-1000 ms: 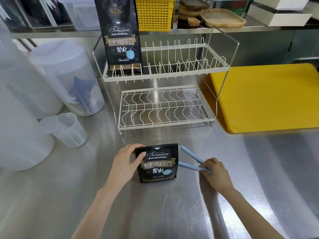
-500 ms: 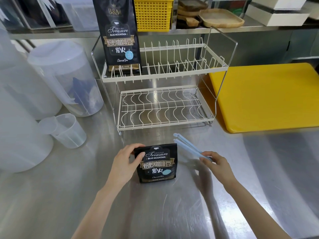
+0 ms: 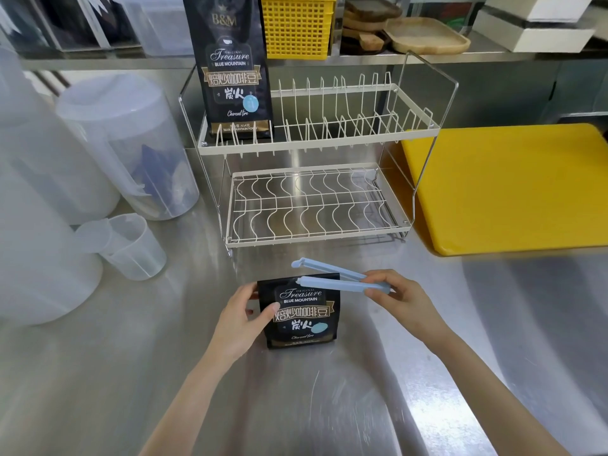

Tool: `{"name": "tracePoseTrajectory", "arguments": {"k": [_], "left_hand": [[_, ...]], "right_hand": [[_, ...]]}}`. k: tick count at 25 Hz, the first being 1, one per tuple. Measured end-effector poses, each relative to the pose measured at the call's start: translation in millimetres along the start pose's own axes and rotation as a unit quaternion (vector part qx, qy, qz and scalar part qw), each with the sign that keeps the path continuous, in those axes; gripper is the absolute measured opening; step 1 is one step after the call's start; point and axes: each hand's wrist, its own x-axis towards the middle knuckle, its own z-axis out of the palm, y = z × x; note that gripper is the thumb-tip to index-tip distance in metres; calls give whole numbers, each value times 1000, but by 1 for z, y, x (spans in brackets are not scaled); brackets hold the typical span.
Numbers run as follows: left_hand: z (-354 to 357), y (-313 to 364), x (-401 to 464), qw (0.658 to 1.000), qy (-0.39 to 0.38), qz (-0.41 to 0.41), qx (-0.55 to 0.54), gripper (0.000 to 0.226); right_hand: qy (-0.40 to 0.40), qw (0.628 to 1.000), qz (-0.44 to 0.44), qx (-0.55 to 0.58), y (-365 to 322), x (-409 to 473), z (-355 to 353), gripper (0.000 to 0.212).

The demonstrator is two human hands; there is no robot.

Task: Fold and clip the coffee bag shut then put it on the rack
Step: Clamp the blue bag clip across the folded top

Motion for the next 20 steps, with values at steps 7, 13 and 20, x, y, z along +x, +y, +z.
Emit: {"name": "tracePoseTrajectory", "arguments": {"k": [7,13,20], "left_hand": [[-2,-10,2,999,-23,-21,-35,29],[-4,-18,3,999,-43,-6,-34,33],[-2,-22,6,998,-25,-13,-59,28]], "right_hand": [[-18,1000,-4,2,-10,10,13,22],[-49,998,-6,45,-18,15,29,29],[-46,994,5,100,-18,20,44,29]]}}
